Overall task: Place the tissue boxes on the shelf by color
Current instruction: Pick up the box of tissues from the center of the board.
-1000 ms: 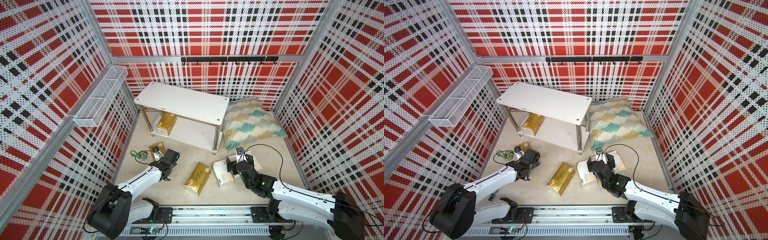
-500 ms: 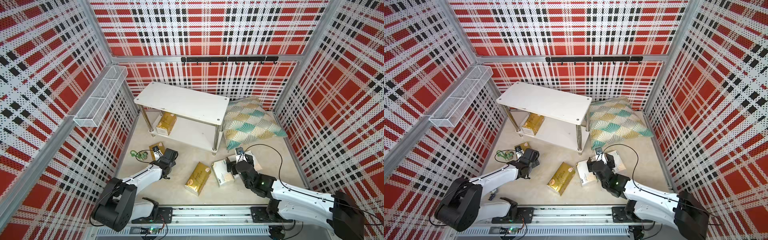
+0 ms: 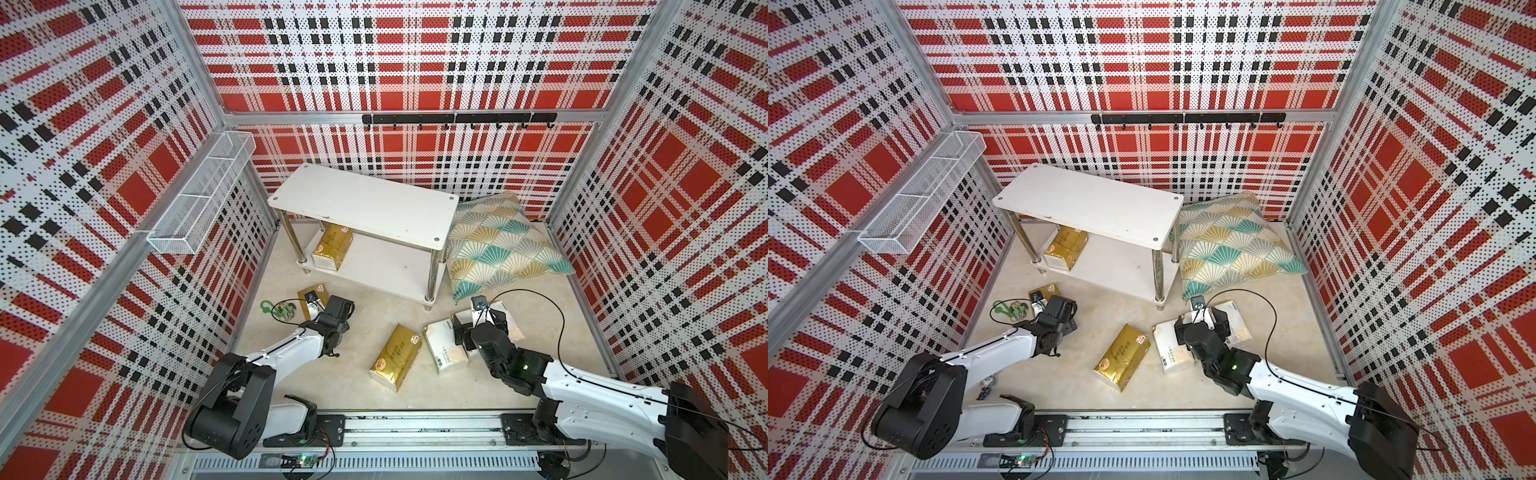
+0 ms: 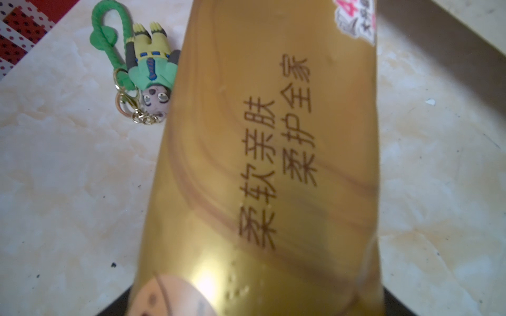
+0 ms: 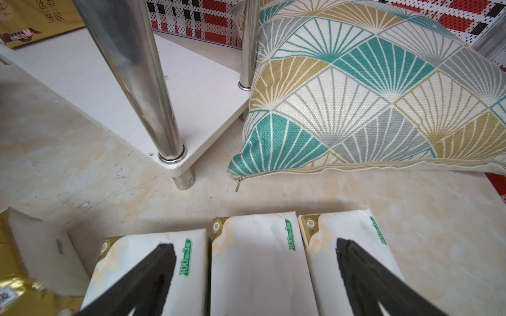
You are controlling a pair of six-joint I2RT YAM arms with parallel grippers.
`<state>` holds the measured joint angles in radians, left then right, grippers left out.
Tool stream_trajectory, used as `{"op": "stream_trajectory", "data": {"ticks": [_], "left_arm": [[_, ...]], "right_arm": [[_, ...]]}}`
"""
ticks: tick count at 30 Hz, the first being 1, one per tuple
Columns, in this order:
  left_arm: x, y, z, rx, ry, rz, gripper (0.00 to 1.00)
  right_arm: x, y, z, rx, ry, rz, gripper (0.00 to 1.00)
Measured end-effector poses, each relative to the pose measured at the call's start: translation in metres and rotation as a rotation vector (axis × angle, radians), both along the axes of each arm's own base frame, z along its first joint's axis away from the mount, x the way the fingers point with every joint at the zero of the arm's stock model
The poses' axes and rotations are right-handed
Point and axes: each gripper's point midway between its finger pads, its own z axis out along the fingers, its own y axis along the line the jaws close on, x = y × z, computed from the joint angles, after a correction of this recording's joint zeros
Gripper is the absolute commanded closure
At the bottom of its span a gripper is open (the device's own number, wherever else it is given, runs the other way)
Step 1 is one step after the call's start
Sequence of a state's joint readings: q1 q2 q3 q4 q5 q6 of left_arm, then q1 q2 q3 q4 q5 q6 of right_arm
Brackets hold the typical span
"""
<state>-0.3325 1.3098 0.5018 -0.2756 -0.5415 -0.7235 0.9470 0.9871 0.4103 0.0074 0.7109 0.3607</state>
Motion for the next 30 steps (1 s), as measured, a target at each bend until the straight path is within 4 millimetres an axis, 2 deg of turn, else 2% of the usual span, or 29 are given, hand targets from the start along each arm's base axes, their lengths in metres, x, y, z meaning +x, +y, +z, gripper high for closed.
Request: {"op": "stream_trajectory", "data": {"ticks": [16,26,30], "left_arm": [[-0.008,-0.017,0.009,-0.014,0.006,-0.047,0.23],[-0.015,-0.032,0.033,-0.063,-0.049,-0.072,0.24],[-0.02,-0.046,0.038,-0.075,-0.036,-0.111,0.23]], "right_arm": [[0.0,-0.001,-0.001,-0.002,0.001,0.0,0.0],[-0.001,-0.001,0.0,-0.003,0.001,0.0,0.0],[-0.001,-0.001,0.0,-0.005,0.003,0.0,0.0]]}}
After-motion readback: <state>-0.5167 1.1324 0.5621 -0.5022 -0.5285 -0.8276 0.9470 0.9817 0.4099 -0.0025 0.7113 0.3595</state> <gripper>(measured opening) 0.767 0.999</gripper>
